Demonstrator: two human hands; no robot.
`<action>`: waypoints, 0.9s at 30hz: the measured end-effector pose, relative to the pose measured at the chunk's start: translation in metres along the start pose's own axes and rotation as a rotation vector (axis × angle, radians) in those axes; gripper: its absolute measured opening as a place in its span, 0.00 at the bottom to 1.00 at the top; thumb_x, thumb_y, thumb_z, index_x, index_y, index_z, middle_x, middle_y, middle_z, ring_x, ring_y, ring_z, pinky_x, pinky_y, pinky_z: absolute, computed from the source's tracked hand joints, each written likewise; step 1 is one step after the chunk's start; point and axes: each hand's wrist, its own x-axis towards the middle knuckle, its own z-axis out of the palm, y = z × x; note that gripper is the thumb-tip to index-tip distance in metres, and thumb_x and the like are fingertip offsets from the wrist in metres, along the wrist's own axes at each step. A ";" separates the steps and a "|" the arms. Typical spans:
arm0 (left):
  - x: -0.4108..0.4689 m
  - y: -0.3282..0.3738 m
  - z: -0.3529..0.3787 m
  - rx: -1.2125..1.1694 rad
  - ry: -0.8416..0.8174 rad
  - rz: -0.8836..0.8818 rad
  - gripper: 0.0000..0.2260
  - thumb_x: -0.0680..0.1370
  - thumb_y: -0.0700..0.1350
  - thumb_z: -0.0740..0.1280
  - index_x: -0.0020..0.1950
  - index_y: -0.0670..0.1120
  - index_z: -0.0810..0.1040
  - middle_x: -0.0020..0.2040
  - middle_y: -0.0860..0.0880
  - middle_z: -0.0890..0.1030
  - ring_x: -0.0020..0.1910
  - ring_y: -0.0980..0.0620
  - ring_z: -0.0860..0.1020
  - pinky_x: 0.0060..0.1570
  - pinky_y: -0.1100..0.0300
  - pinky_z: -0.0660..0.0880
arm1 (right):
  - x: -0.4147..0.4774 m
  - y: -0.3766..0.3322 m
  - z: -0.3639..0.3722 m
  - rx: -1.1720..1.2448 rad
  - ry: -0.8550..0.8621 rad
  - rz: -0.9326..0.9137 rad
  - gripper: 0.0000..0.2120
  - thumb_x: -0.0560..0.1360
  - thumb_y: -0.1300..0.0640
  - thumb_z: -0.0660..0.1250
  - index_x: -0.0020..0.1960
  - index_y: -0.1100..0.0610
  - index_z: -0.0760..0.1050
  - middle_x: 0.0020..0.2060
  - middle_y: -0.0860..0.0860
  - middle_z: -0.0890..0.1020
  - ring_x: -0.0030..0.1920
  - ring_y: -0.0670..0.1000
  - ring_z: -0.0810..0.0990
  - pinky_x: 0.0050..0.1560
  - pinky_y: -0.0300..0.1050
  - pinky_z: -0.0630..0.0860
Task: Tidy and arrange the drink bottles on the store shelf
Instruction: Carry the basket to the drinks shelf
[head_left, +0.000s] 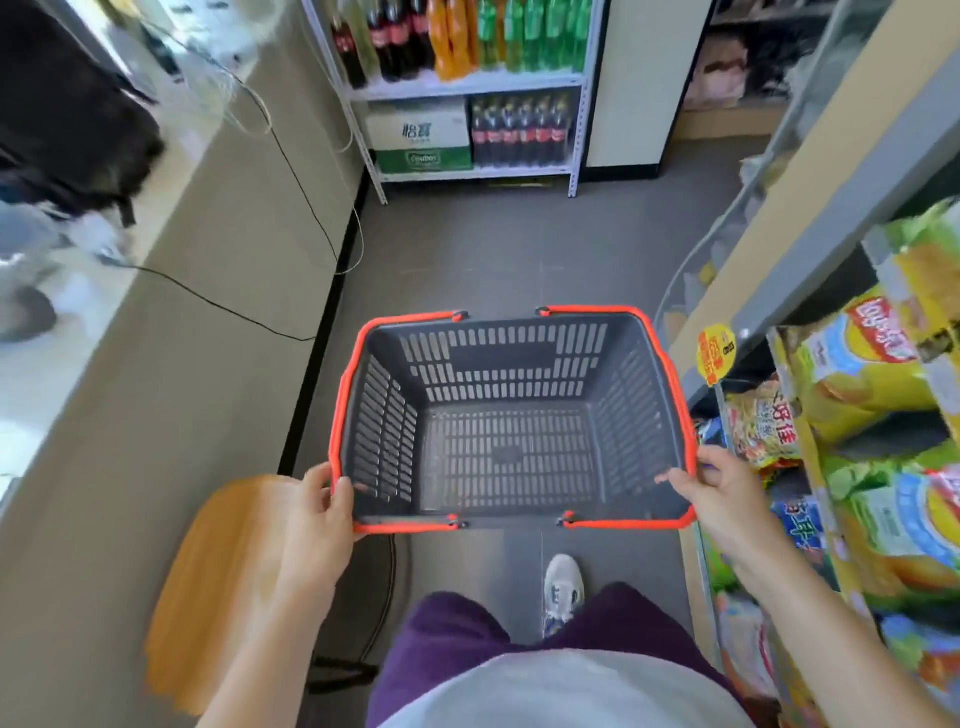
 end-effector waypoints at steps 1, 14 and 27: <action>0.014 0.012 0.003 0.005 0.016 0.005 0.06 0.84 0.40 0.59 0.58 0.45 0.74 0.51 0.40 0.82 0.50 0.39 0.81 0.48 0.44 0.80 | 0.017 -0.015 0.000 0.017 -0.025 0.014 0.06 0.77 0.65 0.66 0.50 0.68 0.73 0.44 0.62 0.84 0.50 0.66 0.80 0.56 0.64 0.74; 0.264 0.143 0.011 0.010 0.105 -0.065 0.09 0.81 0.39 0.62 0.48 0.54 0.74 0.46 0.44 0.84 0.45 0.40 0.83 0.51 0.36 0.78 | 0.254 -0.194 0.098 0.078 -0.082 -0.011 0.04 0.78 0.60 0.67 0.44 0.57 0.78 0.41 0.53 0.86 0.43 0.53 0.83 0.47 0.50 0.77; 0.523 0.304 0.049 0.063 -0.111 -0.036 0.05 0.81 0.42 0.63 0.49 0.47 0.79 0.45 0.48 0.84 0.38 0.53 0.81 0.34 0.62 0.76 | 0.440 -0.329 0.160 0.016 0.061 0.037 0.07 0.76 0.67 0.67 0.45 0.72 0.73 0.45 0.72 0.79 0.49 0.71 0.79 0.44 0.53 0.72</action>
